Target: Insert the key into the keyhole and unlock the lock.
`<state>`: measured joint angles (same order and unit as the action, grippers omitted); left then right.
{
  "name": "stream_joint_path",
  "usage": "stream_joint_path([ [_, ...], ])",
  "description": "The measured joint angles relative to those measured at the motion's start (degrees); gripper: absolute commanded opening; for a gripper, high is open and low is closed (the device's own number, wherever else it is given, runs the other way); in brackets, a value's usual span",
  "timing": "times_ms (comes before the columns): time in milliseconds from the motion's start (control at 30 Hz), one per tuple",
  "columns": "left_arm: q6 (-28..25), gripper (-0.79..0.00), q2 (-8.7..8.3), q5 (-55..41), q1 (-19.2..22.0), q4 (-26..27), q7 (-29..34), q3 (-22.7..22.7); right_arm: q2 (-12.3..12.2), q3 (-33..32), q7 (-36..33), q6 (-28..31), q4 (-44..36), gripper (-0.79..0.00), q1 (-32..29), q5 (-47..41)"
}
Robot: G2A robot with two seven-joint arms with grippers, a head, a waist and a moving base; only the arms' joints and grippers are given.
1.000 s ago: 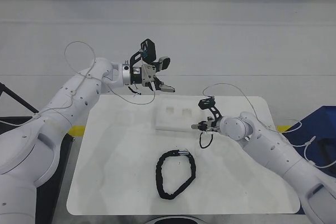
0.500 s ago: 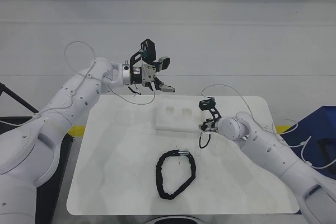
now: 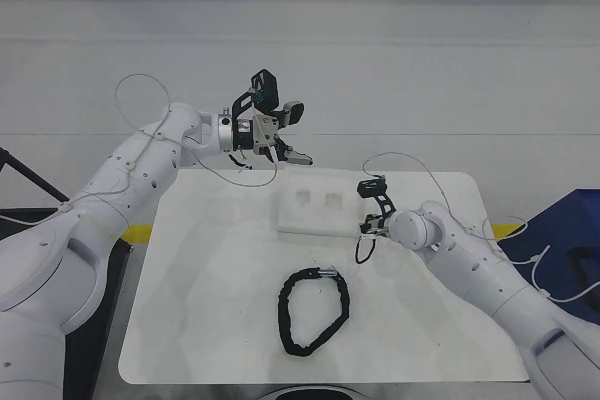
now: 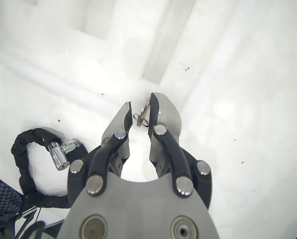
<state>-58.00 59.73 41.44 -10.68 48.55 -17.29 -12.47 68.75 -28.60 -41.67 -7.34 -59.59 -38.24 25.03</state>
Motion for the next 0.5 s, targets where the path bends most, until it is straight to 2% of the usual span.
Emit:
stream_joint_path([
  [33,0.00,0.000,0.00,0.00,0.00,0.00,0.00,0.00,0.14,-0.19,0.10,-0.14,0.32,-0.782,-0.06,0.02],
  [67,0.00,0.000,0.00,0.00,0.00,0.00,0.00,0.00,0.25,-0.38,0.27,-0.27,0.54,-0.785,-0.13,-0.03],
  [500,0.00,0.000,0.00,0.00,0.00,0.00,0.00,0.00,0.76,-3.50,-1.19,-1.09,0.60,-0.785,-0.22,1.12],
])
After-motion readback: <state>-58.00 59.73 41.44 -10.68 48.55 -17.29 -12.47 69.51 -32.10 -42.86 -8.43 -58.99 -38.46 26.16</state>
